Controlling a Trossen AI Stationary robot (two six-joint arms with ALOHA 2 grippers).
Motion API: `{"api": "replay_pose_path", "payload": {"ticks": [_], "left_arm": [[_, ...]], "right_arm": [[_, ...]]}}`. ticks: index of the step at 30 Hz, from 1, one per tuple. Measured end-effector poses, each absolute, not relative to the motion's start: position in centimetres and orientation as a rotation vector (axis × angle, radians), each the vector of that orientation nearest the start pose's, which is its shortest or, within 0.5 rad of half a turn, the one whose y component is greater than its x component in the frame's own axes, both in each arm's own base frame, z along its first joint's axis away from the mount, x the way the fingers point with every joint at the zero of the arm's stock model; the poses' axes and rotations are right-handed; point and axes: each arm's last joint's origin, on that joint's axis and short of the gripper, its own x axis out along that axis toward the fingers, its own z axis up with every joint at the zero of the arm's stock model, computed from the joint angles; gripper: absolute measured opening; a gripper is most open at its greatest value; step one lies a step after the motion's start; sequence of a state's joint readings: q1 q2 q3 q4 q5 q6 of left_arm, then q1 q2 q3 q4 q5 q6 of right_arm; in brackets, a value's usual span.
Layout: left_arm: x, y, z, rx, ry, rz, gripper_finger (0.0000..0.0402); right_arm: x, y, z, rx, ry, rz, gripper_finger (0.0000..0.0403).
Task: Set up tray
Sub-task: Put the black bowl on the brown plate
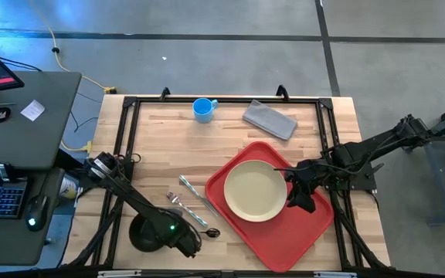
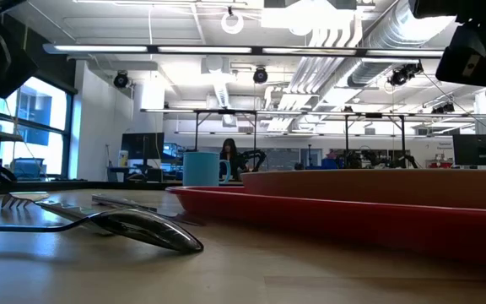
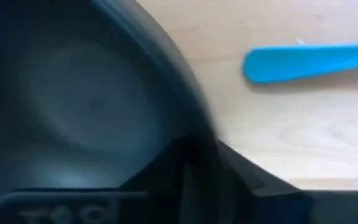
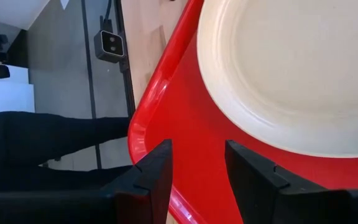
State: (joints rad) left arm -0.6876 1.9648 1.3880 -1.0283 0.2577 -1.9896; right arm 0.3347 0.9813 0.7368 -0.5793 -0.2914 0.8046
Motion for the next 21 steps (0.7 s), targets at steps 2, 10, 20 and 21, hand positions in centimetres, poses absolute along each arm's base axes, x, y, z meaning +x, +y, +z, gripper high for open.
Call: {"api": "replay_pose_path", "payload": {"ticks": [2,10,20,21], "left_arm": [[27.1,-23.2,16.9,-1.057,1.601,0.998,0.0068],[27.0,-24.1,18.6,-1.016,1.622,0.958,0.0033],[30.0,-22.1,24.8,-0.934,1.447,0.854,0.0034],[30.6,-21.6,25.2,-0.925,1.420,0.829,0.0034]], "right_arm": [[17.7,7.0,25.2,0.717,1.025,0.218,0.0138],[17.5,7.0,25.0,0.716,1.051,0.207,0.0138],[17.3,6.9,24.9,0.694,1.067,0.206,0.0138],[17.3,6.8,25.0,0.708,1.067,0.202,0.0138]]}}
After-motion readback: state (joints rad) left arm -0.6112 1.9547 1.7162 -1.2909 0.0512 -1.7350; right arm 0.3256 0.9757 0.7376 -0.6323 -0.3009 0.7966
